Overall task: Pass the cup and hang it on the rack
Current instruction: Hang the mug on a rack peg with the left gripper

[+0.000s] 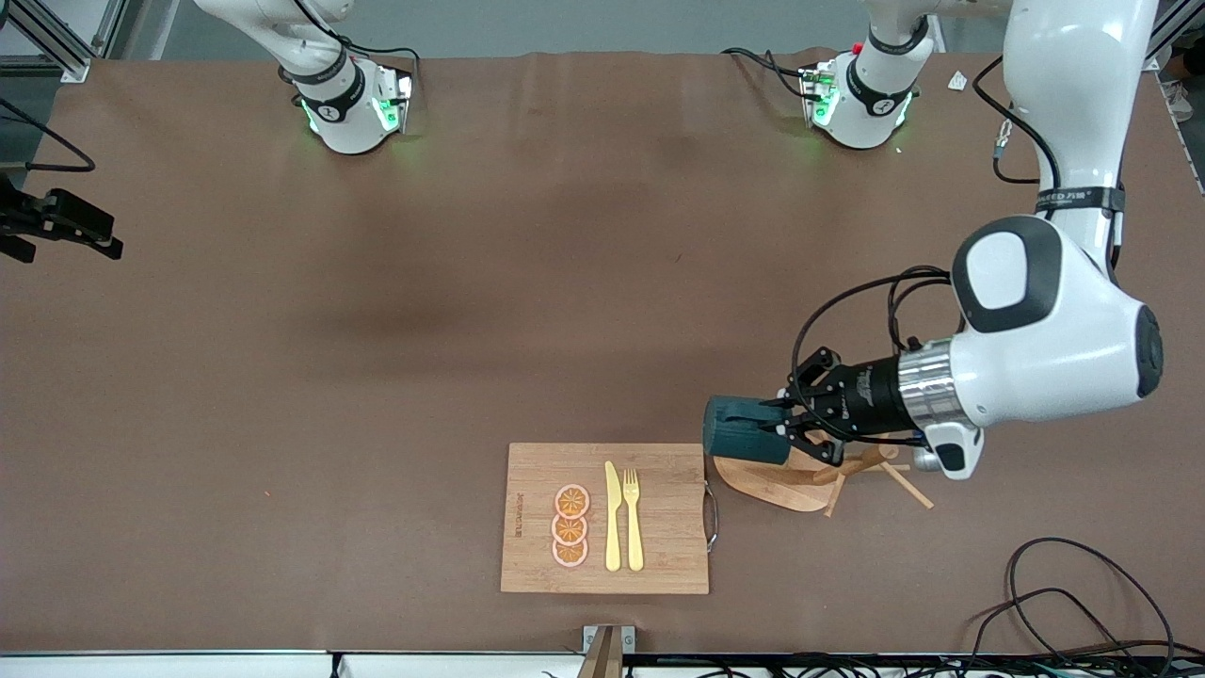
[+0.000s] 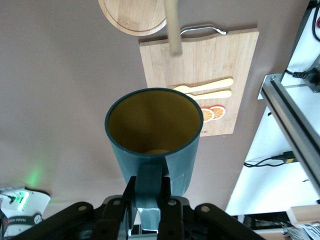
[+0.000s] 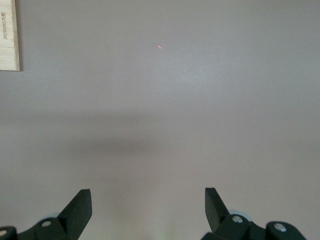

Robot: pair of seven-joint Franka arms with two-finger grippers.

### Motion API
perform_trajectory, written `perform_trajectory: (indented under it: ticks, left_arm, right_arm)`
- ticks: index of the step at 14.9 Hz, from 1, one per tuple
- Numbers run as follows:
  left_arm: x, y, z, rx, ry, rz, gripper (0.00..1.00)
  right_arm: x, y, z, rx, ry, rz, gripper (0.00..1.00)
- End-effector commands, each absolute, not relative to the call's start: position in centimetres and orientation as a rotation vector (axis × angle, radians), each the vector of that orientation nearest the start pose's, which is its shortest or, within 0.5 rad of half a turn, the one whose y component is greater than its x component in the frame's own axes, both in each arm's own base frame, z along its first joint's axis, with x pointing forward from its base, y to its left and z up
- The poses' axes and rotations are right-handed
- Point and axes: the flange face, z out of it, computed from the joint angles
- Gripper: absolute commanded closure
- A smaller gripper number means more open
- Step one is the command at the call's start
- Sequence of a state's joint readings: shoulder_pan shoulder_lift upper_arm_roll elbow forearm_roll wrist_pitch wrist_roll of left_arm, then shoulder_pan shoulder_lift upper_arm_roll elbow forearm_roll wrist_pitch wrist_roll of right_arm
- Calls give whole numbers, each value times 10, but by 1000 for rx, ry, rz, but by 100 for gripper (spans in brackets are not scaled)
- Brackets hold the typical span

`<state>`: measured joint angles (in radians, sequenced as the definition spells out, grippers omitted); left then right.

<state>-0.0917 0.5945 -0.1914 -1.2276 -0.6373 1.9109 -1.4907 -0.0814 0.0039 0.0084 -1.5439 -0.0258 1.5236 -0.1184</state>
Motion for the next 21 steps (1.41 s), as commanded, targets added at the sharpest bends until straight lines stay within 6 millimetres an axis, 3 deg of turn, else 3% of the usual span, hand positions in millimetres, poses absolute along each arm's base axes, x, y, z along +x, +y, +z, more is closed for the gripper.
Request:
perform_trajectory:
  ticks: [1,4,9,14,17,19,20,21]
  left_arm:
    - [715,-189,450,1863,1676,-666,100]
    - [723,-161,445,1824,1713,-659,99]
    - [731,-132,434,1766,1744,-675,99]
    - [735,-115,420,1733,1771,-692,98]
    - [735,-115,419,1733,1772,-694,94]
    - [736,-113,418,1729,1776,-694,88]
    - [736,-113,415,1729,1779,-699,77]
    - [736,-113,416,1729,1778,-697,57]
  right_arm:
    - [546,-44,636,-3162,-47,32,0]
    - [547,-45,635,-3162,-47,35,0]
    - [547,-44,635,-3162,-47,37,0]
    - [546,-43,636,-3162,-49,35,0]
    - [547,-43,639,-3163,-49,23,0]
    - [547,-45,639,-3164,-54,25,0]
    - [547,-46,639,-3164,-54,25,0]
    - [546,-46,639,-3164,-56,28,0]
